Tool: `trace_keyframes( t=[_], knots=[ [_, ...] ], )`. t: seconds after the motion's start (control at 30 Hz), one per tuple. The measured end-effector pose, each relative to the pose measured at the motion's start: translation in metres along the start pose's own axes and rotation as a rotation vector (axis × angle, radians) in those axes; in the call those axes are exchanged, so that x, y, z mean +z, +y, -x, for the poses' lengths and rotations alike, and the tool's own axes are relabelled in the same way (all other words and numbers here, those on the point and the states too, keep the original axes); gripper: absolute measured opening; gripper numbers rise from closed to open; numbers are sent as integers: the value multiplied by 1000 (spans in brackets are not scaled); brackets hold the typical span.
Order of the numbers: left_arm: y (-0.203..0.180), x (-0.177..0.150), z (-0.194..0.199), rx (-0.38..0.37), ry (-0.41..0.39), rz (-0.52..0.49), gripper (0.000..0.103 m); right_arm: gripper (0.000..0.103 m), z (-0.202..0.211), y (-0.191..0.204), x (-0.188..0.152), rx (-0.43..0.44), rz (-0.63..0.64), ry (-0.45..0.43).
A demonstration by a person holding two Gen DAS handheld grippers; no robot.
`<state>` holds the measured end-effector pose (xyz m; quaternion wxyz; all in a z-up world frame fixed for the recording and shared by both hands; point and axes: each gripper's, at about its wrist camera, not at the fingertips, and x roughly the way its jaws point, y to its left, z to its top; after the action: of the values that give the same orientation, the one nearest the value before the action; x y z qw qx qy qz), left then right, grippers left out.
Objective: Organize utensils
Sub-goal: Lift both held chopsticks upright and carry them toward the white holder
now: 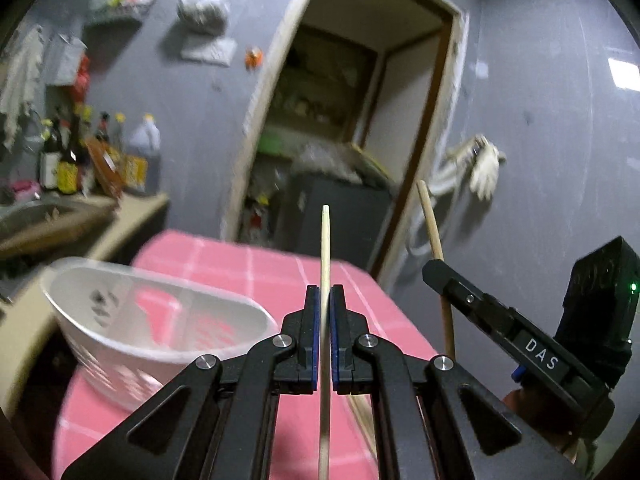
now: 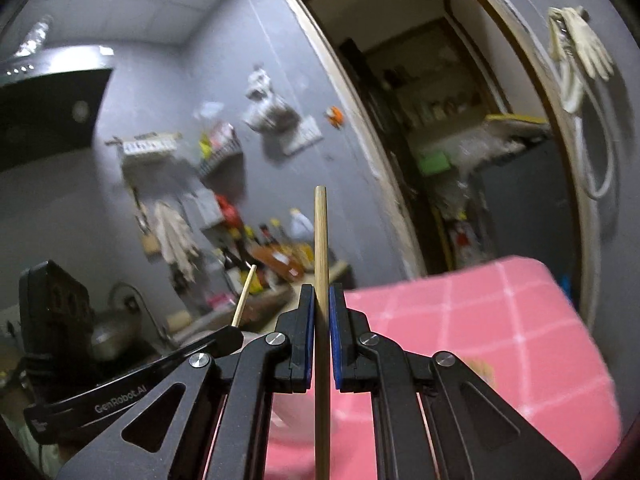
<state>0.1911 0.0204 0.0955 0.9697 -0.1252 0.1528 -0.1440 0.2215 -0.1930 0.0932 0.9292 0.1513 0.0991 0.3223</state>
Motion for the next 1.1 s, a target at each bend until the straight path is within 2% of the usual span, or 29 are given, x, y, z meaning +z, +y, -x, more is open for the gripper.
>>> trace_keyframes(
  t=[0.17, 0.33, 0.6, 0.77, 1.1],
  knots=[
    [45, 36, 17, 62, -98, 46, 3, 5, -30, 28, 21, 85, 14, -98],
    [98, 64, 22, 135, -207, 84, 3, 5, -55, 45, 32, 119, 20, -202],
    [157, 83, 26, 220, -355, 152, 3, 5, -78, 61, 29, 84, 123, -348],
    [164, 73, 22, 257, -384, 139, 3, 5, -89, 55, 22, 54, 139, -355],
    [156, 45, 6, 280, -349, 133, 3, 5, -104, 39, 2, 29, 122, -296]
  ],
)
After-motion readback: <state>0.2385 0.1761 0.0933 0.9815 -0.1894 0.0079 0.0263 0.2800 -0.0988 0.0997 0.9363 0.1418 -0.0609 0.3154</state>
